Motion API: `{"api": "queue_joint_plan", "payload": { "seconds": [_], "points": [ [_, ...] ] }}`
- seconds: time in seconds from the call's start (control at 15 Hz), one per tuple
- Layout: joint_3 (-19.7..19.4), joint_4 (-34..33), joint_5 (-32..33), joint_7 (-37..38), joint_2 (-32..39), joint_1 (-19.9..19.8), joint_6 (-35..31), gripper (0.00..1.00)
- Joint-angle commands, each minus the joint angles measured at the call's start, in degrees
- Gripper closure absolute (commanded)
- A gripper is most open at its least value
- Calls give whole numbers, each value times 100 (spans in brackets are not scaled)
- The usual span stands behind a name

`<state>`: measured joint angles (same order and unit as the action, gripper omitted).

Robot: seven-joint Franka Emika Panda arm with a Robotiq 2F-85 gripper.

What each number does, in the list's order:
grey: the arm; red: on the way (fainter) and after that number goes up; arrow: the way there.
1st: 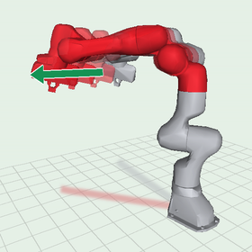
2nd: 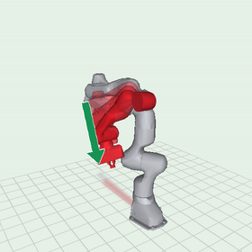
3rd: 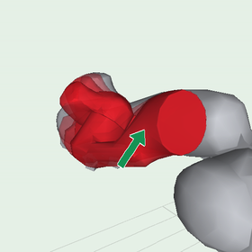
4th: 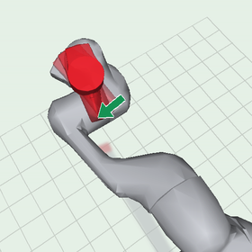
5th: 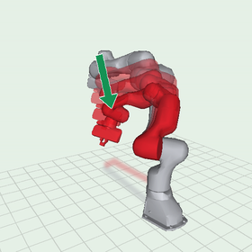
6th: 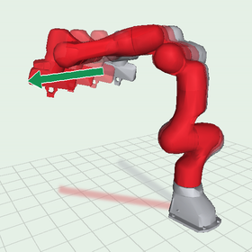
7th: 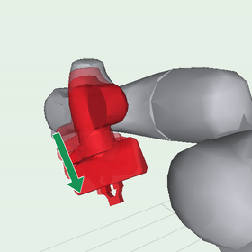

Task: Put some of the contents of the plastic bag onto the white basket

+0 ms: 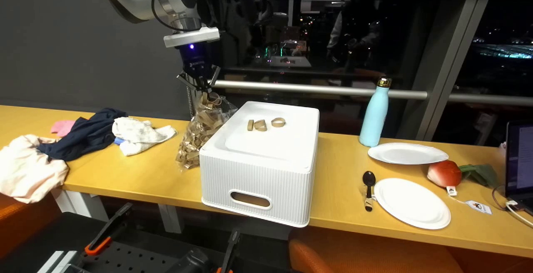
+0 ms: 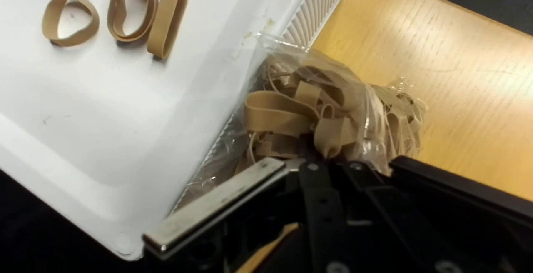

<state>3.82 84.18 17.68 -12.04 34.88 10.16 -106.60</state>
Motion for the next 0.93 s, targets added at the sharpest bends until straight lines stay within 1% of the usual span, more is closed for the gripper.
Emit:
{"api": "queue_joint_plan", "payload": {
  "seconds": [0.0,0.27,0.53,0.87],
  "points": [
    [-79,330,161,246,-421,36,145,99],
    [-152,592,257,382,-677,-13,141,99],
    [-263,826,322,421,-919,-155,78,99],
    [-426,706,305,462,-935,-468,-94,99]
  ]
}}
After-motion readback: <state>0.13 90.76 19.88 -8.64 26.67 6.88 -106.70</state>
